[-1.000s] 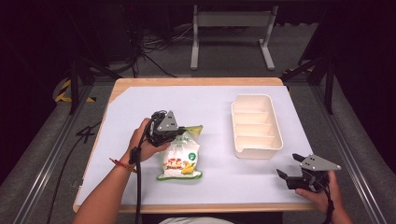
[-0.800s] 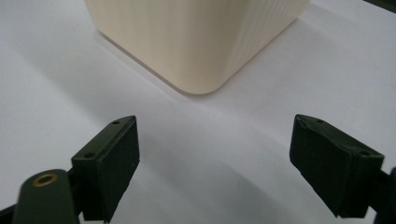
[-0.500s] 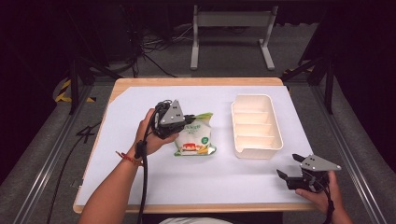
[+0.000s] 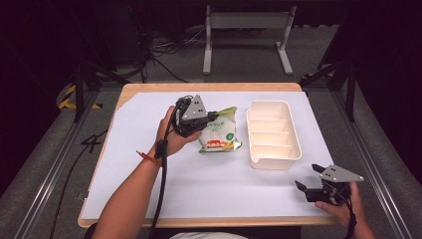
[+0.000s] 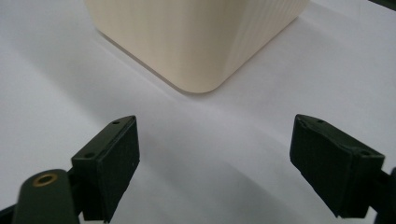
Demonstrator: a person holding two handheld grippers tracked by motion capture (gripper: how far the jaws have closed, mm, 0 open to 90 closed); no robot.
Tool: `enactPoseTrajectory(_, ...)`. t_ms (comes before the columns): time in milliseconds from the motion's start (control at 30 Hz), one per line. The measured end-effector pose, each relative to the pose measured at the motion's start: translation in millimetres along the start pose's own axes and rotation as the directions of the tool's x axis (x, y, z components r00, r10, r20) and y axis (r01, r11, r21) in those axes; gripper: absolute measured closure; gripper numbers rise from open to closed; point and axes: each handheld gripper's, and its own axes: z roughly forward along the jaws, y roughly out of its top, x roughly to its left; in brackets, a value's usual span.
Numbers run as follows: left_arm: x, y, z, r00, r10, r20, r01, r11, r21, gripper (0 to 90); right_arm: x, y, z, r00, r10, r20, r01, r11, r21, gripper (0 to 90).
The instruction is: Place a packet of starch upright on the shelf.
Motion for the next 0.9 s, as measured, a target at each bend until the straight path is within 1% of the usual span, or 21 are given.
enactPoseTrajectory(33,0.2,2.7,1.1,1.0000,-0.005,0.000,0.005,1.0000,-0.001,89.9,0.0,0.0,0.2,1.0000,-0.001,0.000,0.001,1.000,0.001,15.6)
enactPoseTrajectory(133,0.5,10.4,2.9,1.0000,0.003,-0.006,-0.003,1.0000,-0.005,89.9,0.3,-0.1,0.1,1.0000,-0.001,-0.002,0.001,1.000,0.001,15.6)
enactPoseTrajectory(167,-0.1,12.1,3.6,1.0000,0.000,-0.006,0.000,1.0000,-0.009,89.9,0.0,-0.1,0.1,1.0000,-0.002,0.000,0.002,1.000,0.000,15.6)
enactPoseTrajectory(367,-3.0,27.5,6.3,0.9998,0.020,-0.005,-0.020,0.9994,-0.029,89.9,-0.5,0.1,-0.6,1.0000,0.006,0.006,-0.006,1.000,-0.006,15.3)
enactPoseTrajectory(400,-3.7,29.4,6.6,0.9998,0.020,-0.003,-0.020,0.9991,-0.036,89.9,-0.5,0.1,-0.6,1.0000,0.007,0.007,-0.007,1.000,-0.006,15.3)
enactPoseTrajectory(433,-4.2,32.8,7.1,0.9996,0.028,0.004,-0.028,0.9987,-0.043,89.9,-0.5,0.1,-0.5,1.0000,0.008,0.006,-0.008,1.000,-0.006,15.3)
enactPoseTrajectory(467,-5.7,35.4,7.4,0.9996,0.028,0.003,-0.027,0.9987,-0.043,89.9,-0.4,0.1,-0.5,1.0000,0.006,0.005,-0.006,1.000,-0.006,15.3)
enactPoseTrajectory(533,-7.4,41.0,8.2,0.9992,0.041,0.004,-0.041,0.9983,-0.042,89.9,-0.2,0.1,-0.6,1.0000,0.004,0.007,-0.004,1.000,-0.004,15.4)
enactPoseTrajectory(567,-8.7,42.7,9.0,0.9993,0.037,0.006,-0.036,0.9982,-0.047,89.9,-0.2,0.0,-0.5,1.0000,0.004,0.004,-0.004,1.000,-0.002,15.4)
enactPoseTrajectory(733,-14.6,55.6,12.8,0.9975,0.070,0.008,-0.070,0.9968,-0.040,89.9,-0.1,0.1,-0.4,1.0000,0.000,0.004,0.000,1.000,-0.002,15.4)
enactPoseTrajectory(833,-17.8,62.0,14.4,0.9976,0.068,0.016,-0.067,0.9970,-0.039,89.9,-0.2,0.1,-0.6,1.0000,-0.001,0.005,0.001,1.000,-0.002,15.4)
enactPoseTrajectory(900,-19.0,67.0,16.0,0.9967,0.077,0.027,-0.076,0.9965,-0.035,89.9,-0.3,0.2,-0.6,1.0000,-0.001,0.005,0.001,1.000,-0.003,15.4)
